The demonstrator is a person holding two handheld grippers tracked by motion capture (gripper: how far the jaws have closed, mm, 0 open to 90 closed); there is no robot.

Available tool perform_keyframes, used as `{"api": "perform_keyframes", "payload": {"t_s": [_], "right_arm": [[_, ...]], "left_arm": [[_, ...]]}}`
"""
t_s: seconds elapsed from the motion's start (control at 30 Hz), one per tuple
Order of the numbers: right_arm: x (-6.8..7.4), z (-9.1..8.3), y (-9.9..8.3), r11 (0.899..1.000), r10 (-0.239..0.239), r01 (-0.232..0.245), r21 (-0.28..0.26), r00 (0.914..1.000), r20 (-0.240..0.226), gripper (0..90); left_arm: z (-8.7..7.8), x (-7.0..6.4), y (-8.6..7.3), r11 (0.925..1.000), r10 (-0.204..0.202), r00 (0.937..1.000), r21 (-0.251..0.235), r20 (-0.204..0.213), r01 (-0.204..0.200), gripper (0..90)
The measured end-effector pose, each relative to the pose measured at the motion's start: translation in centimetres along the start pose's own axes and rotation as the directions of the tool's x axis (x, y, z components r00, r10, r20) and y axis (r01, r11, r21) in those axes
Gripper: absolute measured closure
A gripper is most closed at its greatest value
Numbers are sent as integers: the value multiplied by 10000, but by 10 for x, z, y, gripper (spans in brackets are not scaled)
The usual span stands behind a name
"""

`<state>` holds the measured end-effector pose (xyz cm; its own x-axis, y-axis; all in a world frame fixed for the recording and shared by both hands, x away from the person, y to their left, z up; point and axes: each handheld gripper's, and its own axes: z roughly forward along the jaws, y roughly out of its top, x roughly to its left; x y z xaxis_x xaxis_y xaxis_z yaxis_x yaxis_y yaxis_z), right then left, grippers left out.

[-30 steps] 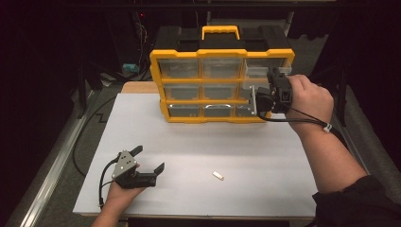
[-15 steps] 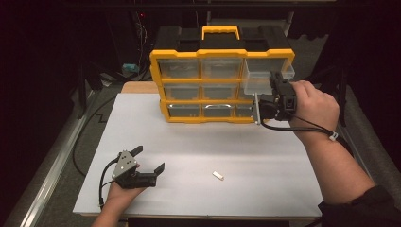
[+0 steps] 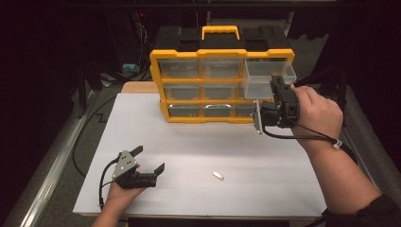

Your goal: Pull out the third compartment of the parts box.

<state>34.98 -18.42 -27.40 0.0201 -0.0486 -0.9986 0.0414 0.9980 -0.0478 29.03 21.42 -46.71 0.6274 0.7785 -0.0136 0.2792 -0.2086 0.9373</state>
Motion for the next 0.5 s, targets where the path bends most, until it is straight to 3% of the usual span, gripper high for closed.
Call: {"api": "perform_keyframes", "payload": {"t_s": [0.5], "right_arm": [[6,-7,-1,9998,136,-134,-115,9997,183,798]], "left_arm": [[0,0,0,10000,10,10000,12,3,-10,2]]}}
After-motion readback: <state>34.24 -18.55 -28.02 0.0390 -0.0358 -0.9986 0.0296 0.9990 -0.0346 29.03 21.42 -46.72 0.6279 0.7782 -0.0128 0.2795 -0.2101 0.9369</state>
